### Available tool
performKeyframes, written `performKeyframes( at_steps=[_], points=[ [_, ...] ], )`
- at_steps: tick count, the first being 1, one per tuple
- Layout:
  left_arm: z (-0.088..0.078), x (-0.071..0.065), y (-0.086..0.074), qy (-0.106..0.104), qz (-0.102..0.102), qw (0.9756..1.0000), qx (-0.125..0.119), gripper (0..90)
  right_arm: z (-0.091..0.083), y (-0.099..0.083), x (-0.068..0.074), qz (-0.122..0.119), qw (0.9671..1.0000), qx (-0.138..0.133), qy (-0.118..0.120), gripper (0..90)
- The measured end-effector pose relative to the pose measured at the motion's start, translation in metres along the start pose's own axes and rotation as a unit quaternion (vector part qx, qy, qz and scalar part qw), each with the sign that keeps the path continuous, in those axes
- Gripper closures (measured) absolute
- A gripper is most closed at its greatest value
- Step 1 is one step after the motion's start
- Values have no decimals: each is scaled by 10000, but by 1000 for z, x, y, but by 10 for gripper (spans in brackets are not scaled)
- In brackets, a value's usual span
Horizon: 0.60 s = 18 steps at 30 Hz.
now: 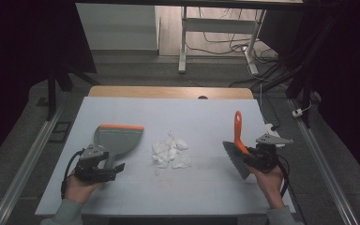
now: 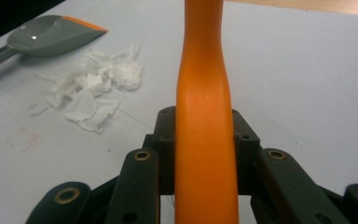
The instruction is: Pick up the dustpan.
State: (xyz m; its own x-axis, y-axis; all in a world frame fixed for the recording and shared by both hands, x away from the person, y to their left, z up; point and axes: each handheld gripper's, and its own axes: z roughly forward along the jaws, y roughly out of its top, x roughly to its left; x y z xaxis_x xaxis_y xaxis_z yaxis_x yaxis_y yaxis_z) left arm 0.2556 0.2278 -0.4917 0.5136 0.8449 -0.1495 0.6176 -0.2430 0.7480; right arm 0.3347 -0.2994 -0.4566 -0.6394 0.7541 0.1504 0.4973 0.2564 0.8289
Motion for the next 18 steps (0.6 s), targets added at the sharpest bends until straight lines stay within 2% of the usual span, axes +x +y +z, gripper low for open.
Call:
performKeyframes(
  at_steps=[4, 9, 14, 18],
  points=[
    [0, -1, 4, -71, 6, 10000, -11, 215, -1, 0, 0, -38, 10000, -21, 33, 705],
    [-1, -5, 5, -4, 103, 9999, 21, 214, 1, -2, -1, 63, 10000, -55, 53, 704],
    [-8, -5, 6, 14, 93, 9999, -108, 214, -1, 0, 4, 3, 9999, -97, 32, 704],
    [-9, -5, 6, 19, 88, 9999, -101, 215, 0, 0, 6, -37, 10000, -75, -14, 704]
  ],
)
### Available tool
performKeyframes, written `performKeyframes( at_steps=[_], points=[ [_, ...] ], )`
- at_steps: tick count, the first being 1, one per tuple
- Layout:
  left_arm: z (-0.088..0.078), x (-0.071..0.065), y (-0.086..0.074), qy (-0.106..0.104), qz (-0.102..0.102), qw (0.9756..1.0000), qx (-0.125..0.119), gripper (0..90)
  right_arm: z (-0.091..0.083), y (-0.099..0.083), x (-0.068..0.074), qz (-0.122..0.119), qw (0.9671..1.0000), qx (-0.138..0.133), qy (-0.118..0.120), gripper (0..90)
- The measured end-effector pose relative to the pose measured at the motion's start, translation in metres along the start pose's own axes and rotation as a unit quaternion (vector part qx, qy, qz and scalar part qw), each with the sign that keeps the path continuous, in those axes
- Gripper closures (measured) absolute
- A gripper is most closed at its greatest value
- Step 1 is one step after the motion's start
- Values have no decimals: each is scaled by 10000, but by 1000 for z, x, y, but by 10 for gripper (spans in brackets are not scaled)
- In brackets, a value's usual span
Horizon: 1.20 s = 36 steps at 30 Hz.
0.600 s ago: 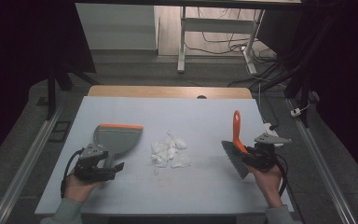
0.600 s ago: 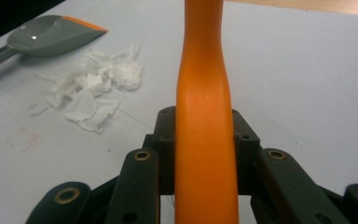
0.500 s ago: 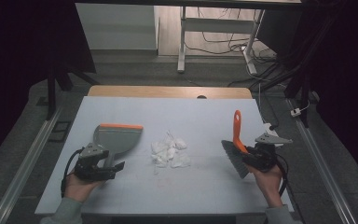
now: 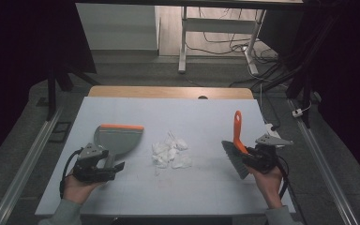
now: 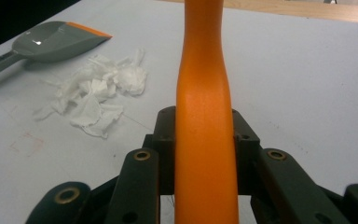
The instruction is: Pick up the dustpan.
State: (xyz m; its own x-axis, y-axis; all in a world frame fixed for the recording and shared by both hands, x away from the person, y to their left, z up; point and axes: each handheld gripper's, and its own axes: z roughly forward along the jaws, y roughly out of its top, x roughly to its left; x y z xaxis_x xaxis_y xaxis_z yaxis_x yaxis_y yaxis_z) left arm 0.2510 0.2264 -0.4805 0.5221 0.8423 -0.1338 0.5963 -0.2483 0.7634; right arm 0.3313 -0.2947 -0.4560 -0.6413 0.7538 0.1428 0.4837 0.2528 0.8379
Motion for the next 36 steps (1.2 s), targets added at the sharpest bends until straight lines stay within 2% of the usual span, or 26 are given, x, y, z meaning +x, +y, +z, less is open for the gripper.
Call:
performKeyframes(
  at_steps=[9, 15, 17, 20, 23, 25, 28, 29, 31, 33, 36],
  points=[
    [1, -3, 4, 64, 23, 10000, 50, 212, 1, 0, 2, -20, 10000, -10, -25, 704],
    [-4, -5, 8, 255, -45, 9996, 109, 201, -2, -1, 1, 1, 10000, -26, -14, 704],
    [-8, -5, 13, 283, -113, 9995, 114, 196, -2, -1, 0, 15, 10000, -32, -15, 704],
    [-11, -3, 23, 359, -92, 9992, 171, 163, -2, -2, 1, -18, 10000, -25, -44, 704],
    [-16, 5, 32, 488, -218, 9983, 233, 136, -2, -2, 0, 4, 10000, -28, -8, 704],
    [-20, 14, 36, 626, -396, 9970, 241, 136, -3, -3, 0, 29, 10000, -43, -7, 704],
    [-24, 22, 31, 729, -574, 9955, 203, 167, -3, -3, -1, 43, 10000, -65, -15, 704],
    [-23, 24, 28, 695, -638, 9953, 229, 170, -3, -3, -1, 36, 10000, -52, -29, 704],
    [-19, 26, 23, 637, -660, 9949, 425, 167, -2, -3, 0, 28, 10000, -39, -19, 704],
    [-17, 28, 21, 695, -718, 9939, 476, 170, -2, -3, 1, 22, 10000, -26, -26, 704],
    [-15, 27, 19, 819, -667, 9927, 585, 171, -1, -4, 0, 25, 10000, -13, -36, 704]
  ],
)
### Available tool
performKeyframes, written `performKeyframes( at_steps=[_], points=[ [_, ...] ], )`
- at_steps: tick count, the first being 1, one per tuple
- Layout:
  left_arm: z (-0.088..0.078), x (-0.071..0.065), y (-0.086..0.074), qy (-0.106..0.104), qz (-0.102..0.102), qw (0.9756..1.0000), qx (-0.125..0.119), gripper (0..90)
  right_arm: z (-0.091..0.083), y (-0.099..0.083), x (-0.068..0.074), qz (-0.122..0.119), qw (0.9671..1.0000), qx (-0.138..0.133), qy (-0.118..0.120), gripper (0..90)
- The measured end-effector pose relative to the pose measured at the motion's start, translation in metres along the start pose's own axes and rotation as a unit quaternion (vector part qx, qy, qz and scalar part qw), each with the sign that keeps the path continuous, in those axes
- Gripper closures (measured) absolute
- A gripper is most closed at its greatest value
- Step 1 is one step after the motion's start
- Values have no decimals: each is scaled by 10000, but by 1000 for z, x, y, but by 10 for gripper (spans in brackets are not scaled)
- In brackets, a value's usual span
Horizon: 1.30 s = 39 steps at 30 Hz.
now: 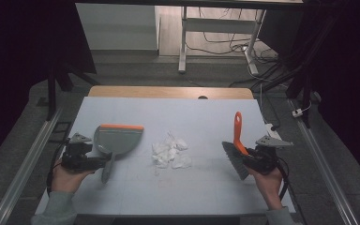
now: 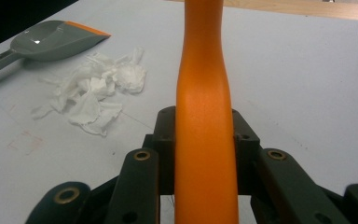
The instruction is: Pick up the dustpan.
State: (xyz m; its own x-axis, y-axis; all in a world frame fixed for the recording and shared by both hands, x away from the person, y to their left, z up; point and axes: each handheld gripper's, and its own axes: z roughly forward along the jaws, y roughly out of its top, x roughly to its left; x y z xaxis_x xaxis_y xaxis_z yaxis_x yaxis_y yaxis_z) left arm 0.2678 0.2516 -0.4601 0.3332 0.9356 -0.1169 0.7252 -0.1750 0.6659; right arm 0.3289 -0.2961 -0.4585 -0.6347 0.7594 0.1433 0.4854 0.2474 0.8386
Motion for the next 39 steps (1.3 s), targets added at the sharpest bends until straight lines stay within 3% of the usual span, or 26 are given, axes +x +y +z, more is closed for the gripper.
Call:
performKeyframes(
  at_steps=[4, 9, 15, 19, 39],
  points=[
    [7, -5, -2, 215, 90, 9995, 220, 172, 0, -1, -1, 4, 10000, 5, 1, 704],
    [26, -13, -4, 187, 150, 9988, 415, 161, -1, -1, 0, -7, 10000, -10, -10, 704],
    [46, -14, -12, 236, 36, 9979, 596, 163, 0, -1, 0, -6, 10000, 0, 1, 704],
    [53, -11, -15, 348, -43, 9979, 553, 174, 1, -2, -1, -9, 10000, 36, 18, 704],
    [67, -6, -22, 200, -417, 9972, 582, 279, 0, -2, 0, -24, 10000, 12, -6, 704]
  ],
)
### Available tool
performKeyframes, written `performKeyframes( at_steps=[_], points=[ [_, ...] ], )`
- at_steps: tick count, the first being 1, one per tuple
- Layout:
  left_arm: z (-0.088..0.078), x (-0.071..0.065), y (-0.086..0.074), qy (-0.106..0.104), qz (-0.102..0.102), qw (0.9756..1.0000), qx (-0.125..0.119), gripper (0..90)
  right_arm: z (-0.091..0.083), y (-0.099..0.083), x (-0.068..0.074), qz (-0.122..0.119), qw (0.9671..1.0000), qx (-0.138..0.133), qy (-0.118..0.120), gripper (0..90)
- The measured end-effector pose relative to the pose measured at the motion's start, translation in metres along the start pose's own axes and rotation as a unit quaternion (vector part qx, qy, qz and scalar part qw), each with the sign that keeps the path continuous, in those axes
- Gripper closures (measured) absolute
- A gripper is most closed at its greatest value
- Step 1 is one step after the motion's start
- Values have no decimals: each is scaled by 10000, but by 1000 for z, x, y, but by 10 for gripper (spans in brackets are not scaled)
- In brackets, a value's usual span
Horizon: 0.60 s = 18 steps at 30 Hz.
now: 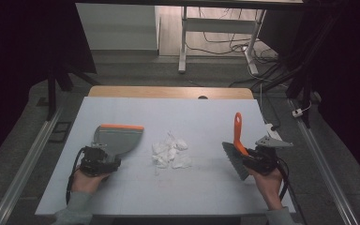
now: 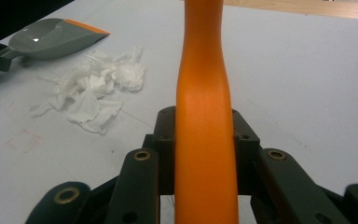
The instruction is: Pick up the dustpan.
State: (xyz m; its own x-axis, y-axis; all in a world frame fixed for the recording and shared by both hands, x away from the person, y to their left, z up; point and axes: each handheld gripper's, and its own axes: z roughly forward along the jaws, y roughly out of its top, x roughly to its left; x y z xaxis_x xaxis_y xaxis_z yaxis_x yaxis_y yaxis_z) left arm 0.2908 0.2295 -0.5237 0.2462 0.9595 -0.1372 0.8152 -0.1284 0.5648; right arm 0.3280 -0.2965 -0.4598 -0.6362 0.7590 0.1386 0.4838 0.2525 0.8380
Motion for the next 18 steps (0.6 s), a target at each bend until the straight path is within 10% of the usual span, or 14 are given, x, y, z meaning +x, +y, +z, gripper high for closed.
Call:
performKeyframes(
  at_steps=[18],
  points=[
    [12, 3, 2, -157, -181, 9997, -64, 530, 2, 0, 1, -9, 10000, 39, -19, 704]
  ],
)
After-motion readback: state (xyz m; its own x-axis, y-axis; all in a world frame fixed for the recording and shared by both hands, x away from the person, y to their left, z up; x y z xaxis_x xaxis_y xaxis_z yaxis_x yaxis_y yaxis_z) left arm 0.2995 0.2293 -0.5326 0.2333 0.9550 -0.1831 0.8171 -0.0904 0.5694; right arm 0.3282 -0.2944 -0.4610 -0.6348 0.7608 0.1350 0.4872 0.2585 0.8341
